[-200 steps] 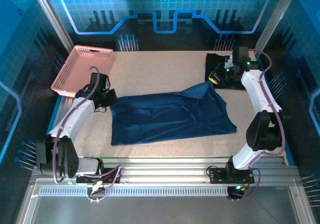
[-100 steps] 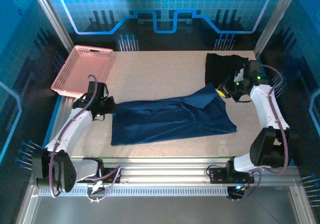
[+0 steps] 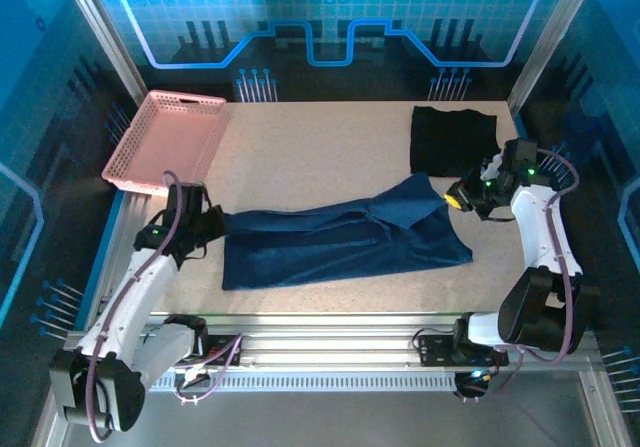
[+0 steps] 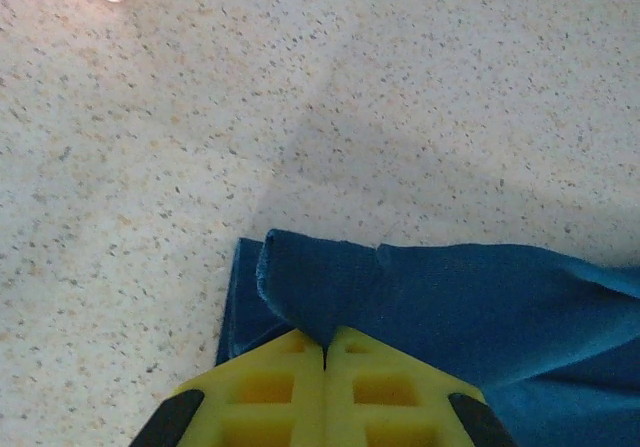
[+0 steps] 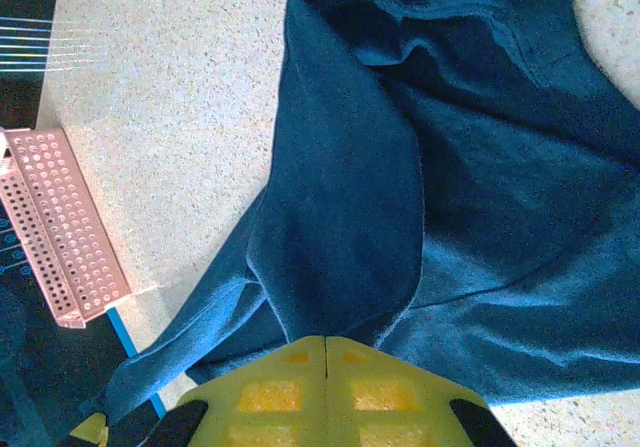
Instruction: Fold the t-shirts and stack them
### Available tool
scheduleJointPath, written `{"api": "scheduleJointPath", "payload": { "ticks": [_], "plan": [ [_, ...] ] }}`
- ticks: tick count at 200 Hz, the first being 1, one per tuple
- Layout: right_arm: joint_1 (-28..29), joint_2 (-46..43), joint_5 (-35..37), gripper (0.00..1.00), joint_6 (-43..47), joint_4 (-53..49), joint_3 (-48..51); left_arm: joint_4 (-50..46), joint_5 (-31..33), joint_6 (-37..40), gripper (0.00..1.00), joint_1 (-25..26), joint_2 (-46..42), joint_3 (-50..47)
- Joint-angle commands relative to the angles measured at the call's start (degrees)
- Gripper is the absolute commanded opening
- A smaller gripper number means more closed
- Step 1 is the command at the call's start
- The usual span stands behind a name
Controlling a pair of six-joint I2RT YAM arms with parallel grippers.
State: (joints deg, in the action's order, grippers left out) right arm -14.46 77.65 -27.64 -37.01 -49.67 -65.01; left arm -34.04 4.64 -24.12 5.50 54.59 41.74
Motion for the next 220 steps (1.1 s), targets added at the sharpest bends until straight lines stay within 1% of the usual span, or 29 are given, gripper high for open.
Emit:
{"api": "scheduleJointPath", "payload": {
  "ticks": [1,15,36,60,97,112,136,145,153,165,169,178,183,202,210,220],
  "plan": [
    [-1.86,-1.01,-2.13,0.0,1.9,-1.46,1.06,-1.12,1.89,-3.82,0.0,3.19,-0.47,-2.28],
    [-2.23,-0.75,-2.59,0.0,2.35,-1.48,1.83,-2.78,4.64,-5.98,0.0,5.14,0.84,-2.78],
    [-2.99,-0.87,-1.75,0.0,3.46,-1.56,3.81,-5.44,7.95,-10.51,0.0,6.05,2.27,-4.05],
    [-5.05,-0.81,-0.84,0.0,4.81,-1.13,6.83,-6.7,11.19,-14.77,0.0,6.32,0.96,-6.77],
    [-7.14,0.69,0.4,0.0,5.9,1.41,11.79,-5.55,11.09,-17.64,0.0,6.53,0.2,-10.33],
    [-7.48,1.6,0.12,0.0,6.0,2.29,12.95,-5.32,11.25,-18.32,0.0,7.6,0.56,-10.62],
    [-7.71,2.31,1.64,0.0,7.0,2.71,14.14,-3.28,11.15,-18.63,0.0,9.44,0.68,-11.22],
    [-7.94,2.8,2.05,0.0,7.13,2.74,14.3,-3.21,11.16,-19.42,0.03,9.45,1.02,-11.41],
    [-8.01,3.23,2.27,0.0,7.17,2.93,14.3,-3.33,11.1,-20.21,0.1,9.47,1.22,-11.58],
    [-8.32,3.8,3.29,0.0,7.34,3.09,16.1,-3.68,11.07,-21.42,0.28,9.54,0.99,-11.72],
    [-8.41,3.91,3.57,0.0,7.46,3.01,16.26,-3.98,11.23,-21.96,0.36,9.53,0.65,-11.62],
    [-8.73,3.98,4.08,0.0,7.76,3.24,16.53,-5.36,12.53,-23.65,0.49,9.53,-0.36,-11.15],
    [-8.89,4.05,4.48,0.0,7.92,3.2,16.58,-6.09,13.32,-24.5,0.55,9.53,-1.37,-10.71],
    [-9.42,4.35,5.27,0.0,8.44,3.0,16.67,-8.32,16.59,-26.83,0.71,9.36,-5.51,-8.59],
    [-9.53,4.53,5.61,0.01,8.54,2.87,16.67,-8.8,17.4,-27.04,0.75,9.13,-6.61,-7.39],
    [-9.52,4.7,5.62,0.06,8.6,3.04,16.92,-8.45,16.74,-26.47,0.78,8.24,-6.48,-5.98]
  ]
}}
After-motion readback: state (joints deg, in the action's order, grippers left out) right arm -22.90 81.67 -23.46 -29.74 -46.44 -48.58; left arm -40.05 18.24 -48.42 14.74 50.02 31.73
